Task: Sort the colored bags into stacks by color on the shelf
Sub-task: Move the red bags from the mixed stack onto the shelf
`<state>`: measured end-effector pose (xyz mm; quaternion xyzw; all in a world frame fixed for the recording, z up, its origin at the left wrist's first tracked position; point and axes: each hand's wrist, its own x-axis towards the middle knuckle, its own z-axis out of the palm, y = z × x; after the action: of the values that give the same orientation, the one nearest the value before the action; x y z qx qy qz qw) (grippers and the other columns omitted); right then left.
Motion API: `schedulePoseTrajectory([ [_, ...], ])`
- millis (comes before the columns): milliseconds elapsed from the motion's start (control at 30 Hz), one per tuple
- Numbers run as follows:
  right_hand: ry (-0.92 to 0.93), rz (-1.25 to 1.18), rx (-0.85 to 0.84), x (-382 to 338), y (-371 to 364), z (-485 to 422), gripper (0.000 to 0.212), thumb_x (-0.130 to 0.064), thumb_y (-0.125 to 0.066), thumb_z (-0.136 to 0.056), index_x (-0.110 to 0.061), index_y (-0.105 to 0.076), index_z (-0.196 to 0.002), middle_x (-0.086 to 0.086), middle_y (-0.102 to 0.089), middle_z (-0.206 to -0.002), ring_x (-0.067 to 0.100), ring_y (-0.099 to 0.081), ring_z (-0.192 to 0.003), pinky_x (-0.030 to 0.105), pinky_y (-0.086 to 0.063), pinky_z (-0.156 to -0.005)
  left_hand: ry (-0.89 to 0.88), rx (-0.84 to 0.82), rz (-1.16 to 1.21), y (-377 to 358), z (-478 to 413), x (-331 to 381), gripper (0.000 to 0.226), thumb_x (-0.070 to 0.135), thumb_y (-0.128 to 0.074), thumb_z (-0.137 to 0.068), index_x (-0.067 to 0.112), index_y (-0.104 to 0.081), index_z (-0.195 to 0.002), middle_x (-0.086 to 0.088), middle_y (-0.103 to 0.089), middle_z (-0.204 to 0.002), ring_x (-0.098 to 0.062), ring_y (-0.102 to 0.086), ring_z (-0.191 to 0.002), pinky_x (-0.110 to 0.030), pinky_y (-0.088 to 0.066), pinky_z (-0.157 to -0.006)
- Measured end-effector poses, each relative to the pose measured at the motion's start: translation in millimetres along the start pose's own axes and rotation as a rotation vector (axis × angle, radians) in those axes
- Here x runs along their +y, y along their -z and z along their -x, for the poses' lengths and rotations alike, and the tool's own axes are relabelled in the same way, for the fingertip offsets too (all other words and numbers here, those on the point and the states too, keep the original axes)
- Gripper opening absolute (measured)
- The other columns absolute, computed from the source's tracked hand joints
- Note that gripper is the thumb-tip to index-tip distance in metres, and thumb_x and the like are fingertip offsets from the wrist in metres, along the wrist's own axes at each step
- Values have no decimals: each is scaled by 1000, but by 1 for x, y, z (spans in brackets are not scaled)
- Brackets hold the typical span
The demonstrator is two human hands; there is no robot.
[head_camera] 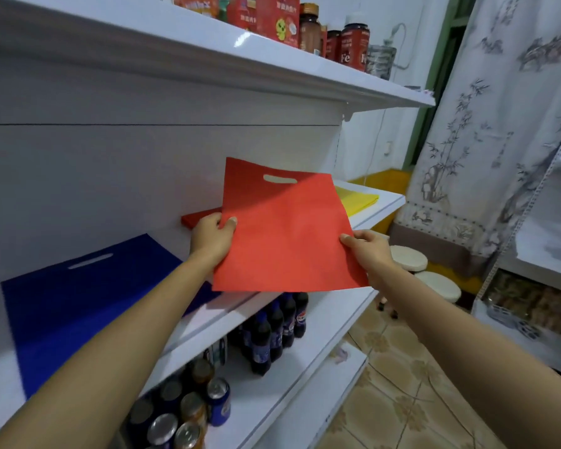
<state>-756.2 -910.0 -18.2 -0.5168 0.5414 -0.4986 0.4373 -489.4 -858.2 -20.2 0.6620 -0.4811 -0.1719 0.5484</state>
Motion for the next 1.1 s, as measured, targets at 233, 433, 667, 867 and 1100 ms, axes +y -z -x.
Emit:
schedulePoseTrajectory([
  [233,78,140,-64,-7,-48,-78,16,-23,-71,-83,-19,-61,-71,7,-69,-80,25,-62,-73,37,-52,-76,59,63,-88,4,-39,-19,27,31,-48,-98,13,-65,-108,-3,-65,-100,-26,-63,-94,-37,-51,-87],
  [433,212,253,-164,-11,-79,-129,23,-23,-70,-84,-21,-60,-63,-2,-62,-69,17,-57,-68,26,-43,-68,167,102,-197,-2,-55,-46,30,33,-36,-103,19,-49,-79,-3,-53,-78,-21,-54,-76,-32,-42,-70],
  [667,202,286,-442,0,-94,-195,22,-21,-71,-85,-13,-61,-67,5,-57,-60,17,-51,-50,23,-40,-46,300,190,-201,-19,-58,-66,36,37,-47,-98,12,-52,-72,-9,-51,-68,-18,-48,-62,-28,-30,-60],
  [867,296,327,-604,15,-112,-244,8,-21,-71,-84,-13,-70,-82,4,-67,-82,20,-62,-78,31,-49,-76,364,313,-280,-43,-63,-71,42,41,-51,-94,9,-64,-69,-4,-68,-76,-23,-62,-72,-34,-47,-66],
  [1100,396,364,-724,39,-125,-287,11,-23,-70,-85,-12,-70,-83,2,-68,-83,20,-63,-84,27,-45,-72,477,415,-509,-65,-67,-61,32,42,-51,-94,23,-65,-115,-1,-67,-113,-23,-61,-103,-36,-50,-87],
])
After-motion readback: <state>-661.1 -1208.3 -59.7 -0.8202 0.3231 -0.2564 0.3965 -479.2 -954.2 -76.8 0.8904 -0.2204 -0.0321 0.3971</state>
